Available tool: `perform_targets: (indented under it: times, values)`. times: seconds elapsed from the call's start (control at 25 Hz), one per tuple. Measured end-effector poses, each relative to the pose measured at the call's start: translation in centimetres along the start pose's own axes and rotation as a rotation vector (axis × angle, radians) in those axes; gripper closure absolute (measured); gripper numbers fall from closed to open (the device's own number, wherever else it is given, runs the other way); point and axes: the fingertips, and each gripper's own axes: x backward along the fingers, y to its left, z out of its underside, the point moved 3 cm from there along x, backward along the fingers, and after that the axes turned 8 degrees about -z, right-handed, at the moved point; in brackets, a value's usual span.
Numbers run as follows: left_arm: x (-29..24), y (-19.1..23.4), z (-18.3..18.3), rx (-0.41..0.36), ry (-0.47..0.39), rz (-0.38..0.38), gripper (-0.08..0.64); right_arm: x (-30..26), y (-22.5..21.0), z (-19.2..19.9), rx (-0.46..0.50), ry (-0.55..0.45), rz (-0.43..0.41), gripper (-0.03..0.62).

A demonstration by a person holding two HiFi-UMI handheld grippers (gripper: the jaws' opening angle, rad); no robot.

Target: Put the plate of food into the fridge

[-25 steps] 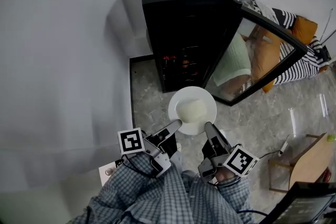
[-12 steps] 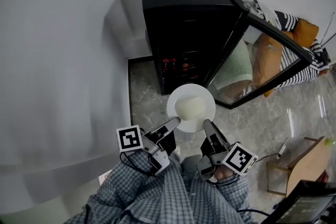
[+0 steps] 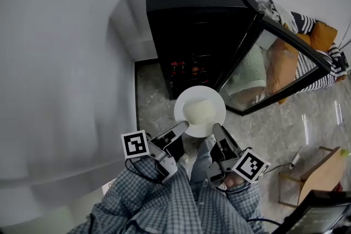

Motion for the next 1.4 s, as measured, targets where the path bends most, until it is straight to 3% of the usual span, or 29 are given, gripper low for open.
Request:
perform_targets:
  times: [0.68, 1.4]
  values:
    - [-7.6, -0.5, -3.6, 0.028, -0.111, -0.007, 0.537, -5.0, -3.2, -7.9, 0.017, 0.131, -0.039, 0.545]
    - [-12.6, -0.2, -6.3, 0.079, -0.358, -0.036, 0.537, -11.1, -6.3, -13.8, 0.043, 0.373, -0.119, 0.545]
